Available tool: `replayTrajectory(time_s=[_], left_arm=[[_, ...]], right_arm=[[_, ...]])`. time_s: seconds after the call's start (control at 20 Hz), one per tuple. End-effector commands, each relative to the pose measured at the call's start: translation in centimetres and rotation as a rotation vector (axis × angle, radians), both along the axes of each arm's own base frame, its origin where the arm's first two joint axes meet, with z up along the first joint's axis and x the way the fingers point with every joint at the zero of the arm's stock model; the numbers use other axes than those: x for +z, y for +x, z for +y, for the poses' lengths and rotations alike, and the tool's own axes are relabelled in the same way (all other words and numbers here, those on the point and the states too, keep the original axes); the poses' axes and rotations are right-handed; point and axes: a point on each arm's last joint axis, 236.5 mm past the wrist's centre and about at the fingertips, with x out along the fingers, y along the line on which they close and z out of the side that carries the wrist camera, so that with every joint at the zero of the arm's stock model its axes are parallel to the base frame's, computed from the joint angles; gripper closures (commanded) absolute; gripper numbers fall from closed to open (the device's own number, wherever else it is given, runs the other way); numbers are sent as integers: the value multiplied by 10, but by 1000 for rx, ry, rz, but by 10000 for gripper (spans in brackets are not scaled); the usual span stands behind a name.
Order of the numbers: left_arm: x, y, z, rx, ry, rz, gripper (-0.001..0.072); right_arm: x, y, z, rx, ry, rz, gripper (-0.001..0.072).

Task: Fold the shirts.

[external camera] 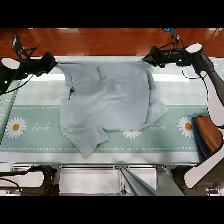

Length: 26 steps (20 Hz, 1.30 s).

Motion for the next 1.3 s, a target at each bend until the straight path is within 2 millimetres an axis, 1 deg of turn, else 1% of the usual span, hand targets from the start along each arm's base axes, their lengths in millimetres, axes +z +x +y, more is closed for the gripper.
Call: replayTrajectory(time_s=[0.0,0.05,0.1,0.15,0.2,0.25,0.3,0.35,0.4,0.45,0.5,0.6,0.65,0.75,0.8,0.9,0.95,1.0,1.1,1.2,1.25], left_arm=[[-6,1,-8,-30,-67,46,197],[1,-4,2,-46,-85,68,197],[11,-12,18,-61,-109,97,197],[20,-24,37,-78,-134,134,197],[26,-42,59,-95,-162,183,198],[30,-63,77,-105,-190,232,198],[29,-90,95,-108,-206,294,198],[24,-119,110,-106,-193,366,198],[15,-146,121,-97,-165,429,198],[4,-175,128,-66,-149,488,198],[-5,-199,127,-37,-154,522,198],[-28,-243,114,31,-185,551,198],[-40,-261,102,60,-215,557,198],[-63,-287,69,63,-277,546,198],[-71,-296,52,68,-324,553,198],[-88,-316,24,45,-415,595,198],[-98,-327,14,32,-440,629,198],[-106,-334,8,37,-458,654,198],[-120,-341,2,55,-473,672,198],[-127,-342,-3,48,-452,680,198],[-129,-338,-5,39,-437,672,198]], right_arm=[[13,16,-6,-49,113,-7,300],[24,11,-16,-23,123,-9,301],[37,4,-30,1,131,-10,301],[52,-7,-51,18,140,-6,302],[65,-21,-73,34,142,3,303],[73,-40,-97,57,119,22,305],[74,-62,-121,78,62,60,307],[68,-84,-143,84,-8,117,307],[58,-107,-164,68,-89,191,308],[45,-129,-182,32,-157,271,308],[25,-158,-198,-26,-228,383,308],[-14,-210,-220,-111,-352,517,308],[-28,-226,-218,-141,-355,534,308],[-45,-245,-201,-174,-279,509,308],[-49,-251,-190,-175,-224,486,308],[-48,-260,-172,-156,-146,445,308],[-48,-264,-165,-141,-135,433,308],[-48,-268,-161,-129,-132,429,308],[-48,-274,-156,-108,-132,425,308],[-47,-276,-154,-88,-132,424,308],[-48,-276,-154,-89,-132,424,308]])
